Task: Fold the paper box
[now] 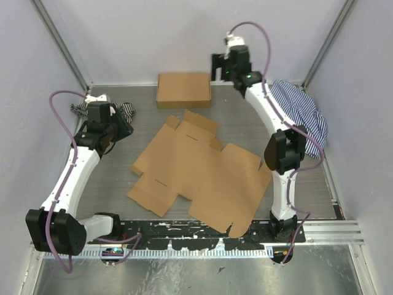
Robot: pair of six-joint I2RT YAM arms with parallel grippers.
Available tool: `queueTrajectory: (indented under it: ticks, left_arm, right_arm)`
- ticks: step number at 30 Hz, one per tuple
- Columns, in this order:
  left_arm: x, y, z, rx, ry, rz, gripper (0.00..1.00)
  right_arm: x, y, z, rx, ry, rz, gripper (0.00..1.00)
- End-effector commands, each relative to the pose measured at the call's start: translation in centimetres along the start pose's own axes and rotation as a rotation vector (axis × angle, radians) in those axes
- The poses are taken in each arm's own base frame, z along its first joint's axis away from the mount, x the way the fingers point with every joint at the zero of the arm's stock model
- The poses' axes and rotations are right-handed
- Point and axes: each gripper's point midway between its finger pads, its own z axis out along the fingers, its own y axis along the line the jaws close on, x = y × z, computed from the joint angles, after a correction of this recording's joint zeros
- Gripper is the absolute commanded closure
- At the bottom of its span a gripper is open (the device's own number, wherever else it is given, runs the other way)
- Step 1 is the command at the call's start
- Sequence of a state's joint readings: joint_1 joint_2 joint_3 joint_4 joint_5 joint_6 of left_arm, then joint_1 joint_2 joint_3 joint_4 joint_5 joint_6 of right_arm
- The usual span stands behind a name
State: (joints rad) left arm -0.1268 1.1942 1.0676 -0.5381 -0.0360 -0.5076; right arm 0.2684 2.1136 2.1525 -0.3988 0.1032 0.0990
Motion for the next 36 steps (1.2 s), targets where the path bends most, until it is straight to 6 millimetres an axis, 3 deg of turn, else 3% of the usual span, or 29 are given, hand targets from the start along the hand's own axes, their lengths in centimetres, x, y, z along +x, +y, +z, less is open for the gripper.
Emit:
queueTrajectory:
  ticks: [1, 2, 3, 4, 5, 8, 11, 13, 14, 16, 17, 19, 28, 36]
  left_arm:
    - [-1.3, -0.9, -1.0, 0.05, -0.05, 0.024, 0.54]
    - [-1.3, -0.9, -1.0, 0.052, -0.052, 0.026, 0.53]
    - [-1.3, -0.9, -1.0, 0.055, -0.054, 0.028, 0.54]
    - [-1.3, -0.8, -1.1, 0.053, -0.055, 0.031, 0.54]
    - [-1.3, -0.8, -1.1, 0.053, -0.053, 0.034, 0.53]
    - [-0.7, -0.6, -0.9, 0.056, -0.04, 0.034, 0.54]
    - [0.2, -1.0, -0.3, 0.09, -0.029, 0.005, 0.55]
    - [0.9, -1.0, -0.2, 0.096, -0.006, 0.001, 0.57]
    - [1.1, -0.7, -0.2, 0.088, 0.003, 0.007, 0.57]
    - [1.4, -0.4, -0.2, 0.077, 0.006, 0.013, 0.57]
    - [1.5, -0.3, -0.2, 0.078, 0.006, 0.012, 0.57]
    - [1.7, -0.4, -0.1, 0.089, 0.003, 0.003, 0.58]
    - [2.9, -0.5, 0.7, 0.103, 0.047, -0.003, 0.59]
    - [3.6, 0.1, 0.9, 0.085, 0.059, 0.002, 0.59]
  right_arm:
    - [-12.1, 8.0, -15.0, -0.352, -0.342, -0.033, 0.44]
    - [-12.5, 9.0, -16.5, -0.425, -0.433, -0.036, 0.82]
    - [-12.0, 9.8, -18.0, -0.512, -0.498, -0.055, 0.97]
    - [-11.0, 10.0, -18.4, -0.563, -0.524, -0.075, 0.99]
    - [-10.0, 9.6, -17.4, -0.547, -0.496, -0.083, 0.99]
    - [-7.8, 7.3, -10.4, -0.342, -0.259, -0.088, 0.99]
    - [-3.2, 6.7, -4.0, -0.296, 0.0, -0.196, 0.87]
    - [-1.2, 8.0, -3.3, -0.353, 0.069, -0.257, 0.67]
    - [0.8, 8.6, -3.0, -0.39, 0.111, -0.285, 0.53]
    - [2.5, 9.1, -3.5, -0.417, 0.12, -0.323, 0.23]
    - [3.5, 9.2, -3.6, -0.433, 0.133, -0.335, 0.18]
    - [4.9, 9.5, -3.4, -0.464, 0.179, -0.351, 0.16]
    - [14.0, 9.9, -0.9, -0.502, 0.403, -0.383, 0.24]
    - [17.1, 12.1, -1.5, -0.612, 0.461, -0.376, 0.28]
